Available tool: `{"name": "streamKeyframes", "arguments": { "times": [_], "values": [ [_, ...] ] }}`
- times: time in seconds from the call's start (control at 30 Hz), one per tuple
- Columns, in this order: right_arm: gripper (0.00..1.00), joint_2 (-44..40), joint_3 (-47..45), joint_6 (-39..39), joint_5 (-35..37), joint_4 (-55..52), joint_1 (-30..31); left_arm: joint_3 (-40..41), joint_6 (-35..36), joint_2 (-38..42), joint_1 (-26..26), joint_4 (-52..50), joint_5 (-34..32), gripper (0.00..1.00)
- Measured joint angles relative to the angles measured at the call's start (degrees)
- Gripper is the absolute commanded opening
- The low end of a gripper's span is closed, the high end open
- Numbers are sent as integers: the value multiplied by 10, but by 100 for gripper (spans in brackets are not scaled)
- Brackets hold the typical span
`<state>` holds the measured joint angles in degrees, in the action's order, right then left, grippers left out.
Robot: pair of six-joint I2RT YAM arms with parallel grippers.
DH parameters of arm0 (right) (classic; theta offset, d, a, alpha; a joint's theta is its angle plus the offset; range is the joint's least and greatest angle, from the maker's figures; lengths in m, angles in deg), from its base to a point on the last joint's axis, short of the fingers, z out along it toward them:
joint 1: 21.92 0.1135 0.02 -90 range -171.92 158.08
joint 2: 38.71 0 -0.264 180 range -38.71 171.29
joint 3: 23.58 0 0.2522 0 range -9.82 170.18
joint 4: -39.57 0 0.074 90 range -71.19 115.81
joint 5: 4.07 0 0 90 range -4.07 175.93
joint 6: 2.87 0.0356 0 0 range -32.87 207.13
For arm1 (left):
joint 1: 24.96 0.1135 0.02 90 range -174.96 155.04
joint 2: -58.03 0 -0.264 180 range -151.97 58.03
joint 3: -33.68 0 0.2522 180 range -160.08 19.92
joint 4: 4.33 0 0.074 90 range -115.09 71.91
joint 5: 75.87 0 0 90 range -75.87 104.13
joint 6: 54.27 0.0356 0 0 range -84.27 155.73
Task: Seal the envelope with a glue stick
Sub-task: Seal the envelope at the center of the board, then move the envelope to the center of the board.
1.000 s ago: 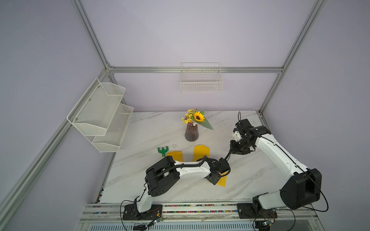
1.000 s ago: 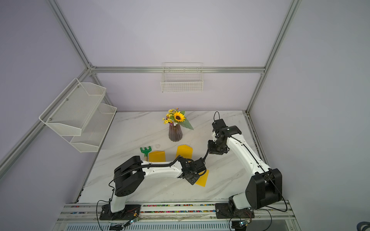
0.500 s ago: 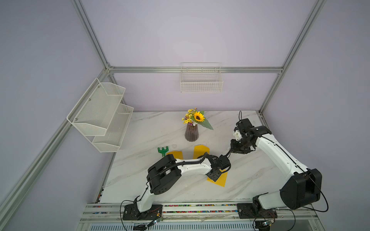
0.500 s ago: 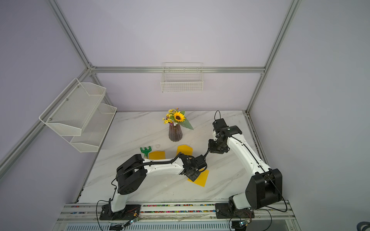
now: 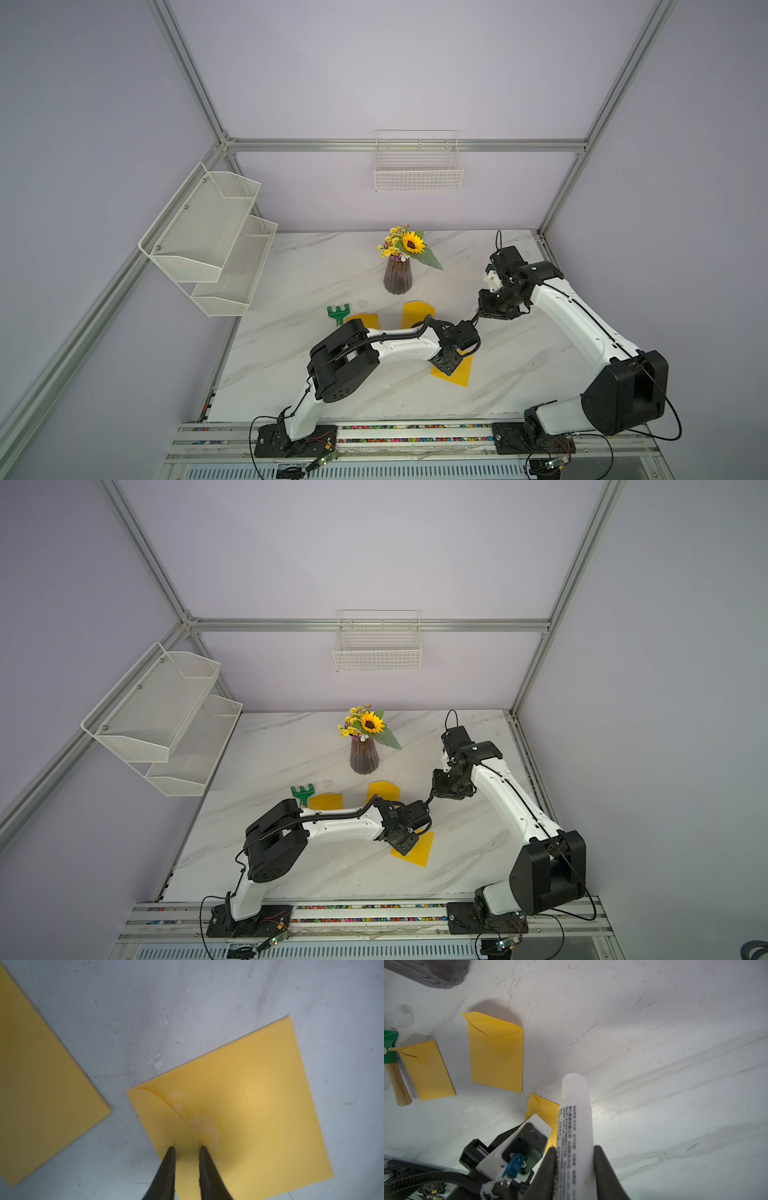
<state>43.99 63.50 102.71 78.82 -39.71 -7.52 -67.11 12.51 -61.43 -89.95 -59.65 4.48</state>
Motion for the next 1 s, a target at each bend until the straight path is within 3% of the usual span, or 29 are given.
{"name": "streamKeyframes", "arguments": {
  "times": [0.17,0.4,0.73,1.0],
  "values": [
    [0,0,0,0,0,0,0,-5,-2,-4,0,-1,0,21],
    [0,-2,0,2,9,0,-2,0,4,3,1,2,-8,36],
    [0,-23,2,2,24,-8,-28,130,41,120,2,55,14,55],
    [0,-23,2,2,28,-12,-32,171,66,134,-17,94,22,61]
  ]
}}
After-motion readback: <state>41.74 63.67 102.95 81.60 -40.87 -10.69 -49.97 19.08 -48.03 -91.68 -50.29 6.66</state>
